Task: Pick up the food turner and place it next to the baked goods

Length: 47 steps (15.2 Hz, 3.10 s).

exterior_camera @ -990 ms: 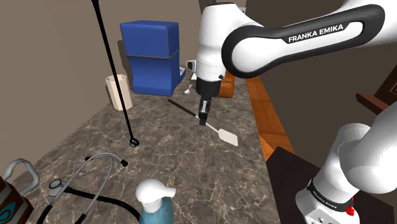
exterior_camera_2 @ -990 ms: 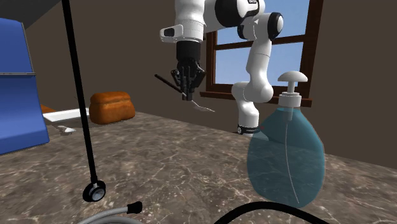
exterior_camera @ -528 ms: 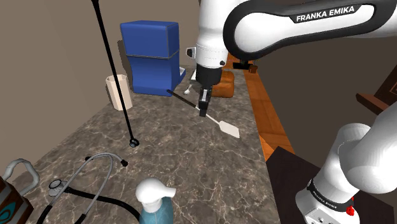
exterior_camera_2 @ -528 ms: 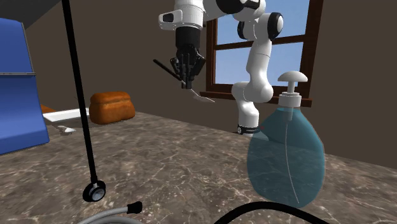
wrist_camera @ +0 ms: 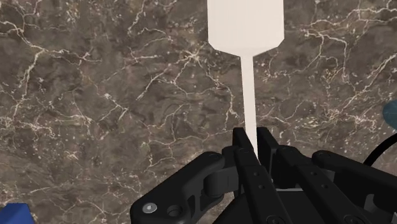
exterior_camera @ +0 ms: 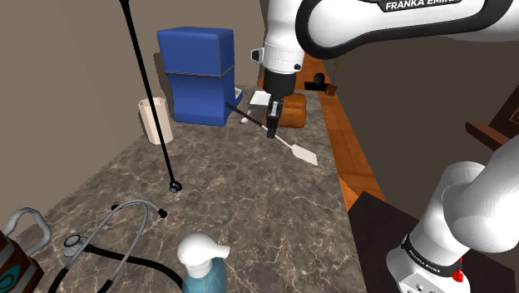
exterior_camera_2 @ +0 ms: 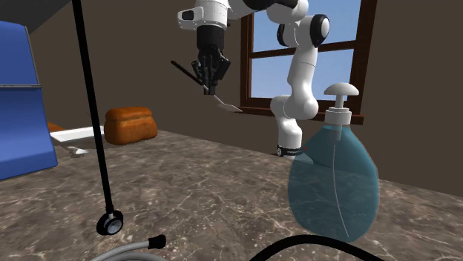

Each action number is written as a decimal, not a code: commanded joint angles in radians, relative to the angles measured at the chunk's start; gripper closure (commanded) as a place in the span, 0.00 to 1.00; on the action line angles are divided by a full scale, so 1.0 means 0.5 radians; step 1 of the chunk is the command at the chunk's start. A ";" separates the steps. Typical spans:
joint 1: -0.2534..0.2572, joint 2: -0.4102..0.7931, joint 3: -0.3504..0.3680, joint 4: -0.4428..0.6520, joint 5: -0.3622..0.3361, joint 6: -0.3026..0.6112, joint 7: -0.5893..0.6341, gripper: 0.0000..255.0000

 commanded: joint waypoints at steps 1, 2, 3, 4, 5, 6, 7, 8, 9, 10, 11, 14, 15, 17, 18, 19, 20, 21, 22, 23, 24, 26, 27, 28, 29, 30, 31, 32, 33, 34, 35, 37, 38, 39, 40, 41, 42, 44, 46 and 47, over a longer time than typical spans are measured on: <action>-0.036 -0.023 -0.064 -0.026 -0.005 -0.001 -0.101 1.00; -0.054 -0.026 -0.096 -0.030 -0.009 -0.002 -0.150 1.00; -0.073 -0.026 -0.128 -0.033 -0.015 -0.003 -0.199 1.00; -0.092 -0.025 -0.160 -0.033 -0.020 -0.003 -0.247 1.00; -0.111 -0.021 -0.191 -0.030 -0.026 -0.005 -0.295 1.00; -0.130 -0.015 -0.222 -0.026 -0.032 -0.006 -0.343 1.00; -0.149 -0.008 -0.252 -0.019 -0.038 -0.007 -0.391 1.00; -0.169 0.002 -0.283 -0.010 -0.044 -0.008 -0.439 1.00; -0.188 0.014 -0.313 0.002 -0.050 -0.010 -0.486 1.00; -0.206 0.028 -0.344 0.015 -0.056 -0.012 -0.533 1.00; -0.225 0.044 -0.374 0.031 -0.061 -0.013 -0.580 1.00; -0.282 0.103 -0.462 0.092 -0.075 -0.021 -0.719 1.00; -0.300 0.126 -0.490 0.117 -0.078 -0.024 -0.766 1.00; -0.338 0.179 -0.547 0.175 -0.082 -0.032 -0.858 1.00; -0.357 0.208 -0.574 0.207 -0.083 -0.037 -0.904 1.00; -0.376 0.239 -0.601 0.242 -0.083 -0.042 -0.950 1.00; -0.395 0.272 -0.627 0.279 -0.082 -0.048 -0.995 1.00; -0.414 0.307 -0.653 0.318 -0.080 -0.055 -1.041 1.00; -0.434 0.344 -0.678 0.361 -0.077 -0.062 -1.086 1.00; -0.454 0.383 -0.703 0.406 -0.072 -0.070 -1.131 1.00; -0.474 0.423 -0.727 0.453 -0.067 -0.080 -1.176 1.00; -0.515 0.510 -0.774 0.557 -0.053 -0.102 -1.266 1.00; -0.539 0.560 -0.798 0.618 -0.043 -0.116 -1.314 1.00; -0.539 0.558 -0.797 0.588 -0.043 -0.088 -1.314 1.00; -0.539 0.555 -0.797 0.558 -0.043 -0.061 -1.315 1.00; -0.538 0.554 -0.796 0.529 -0.043 -0.033 -1.316 1.00; -0.538 0.552 -0.796 0.501 -0.043 -0.006 -1.318 1.00; -0.538 0.552 -0.796 0.473 -0.043 0.021 -1.319 1.00; -0.538 0.551 -0.796 0.446 -0.042 0.048 -1.320 1.00; -0.538 0.551 -0.796 0.419 -0.042 0.075 -1.321 1.00; -0.538 0.552 -0.796 0.393 -0.041 0.101 -1.322 1.00; -0.537 0.555 -0.795 0.342 -0.040 0.154 -1.325 1.00; -0.537 0.557 -0.795 0.318 -0.039 0.181 -1.327 1.00; -0.537 0.559 -0.795 0.294 -0.039 0.207 -1.328 1.00; -0.537 0.562 -0.795 0.270 -0.038 0.234 -1.330 1.00; -0.537 0.565 -0.795 0.247 -0.036 0.260 -1.331 1.00; -0.537 0.569 -0.795 0.224 -0.035 0.286 -1.333 1.00; -0.537 0.577 -0.795 0.181 -0.033 0.338 -1.337 1.00; -0.537 0.587 -0.795 0.139 -0.030 0.390 -1.341 1.00; -0.537 0.593 -0.795 0.119 -0.028 0.416 -1.343 1.00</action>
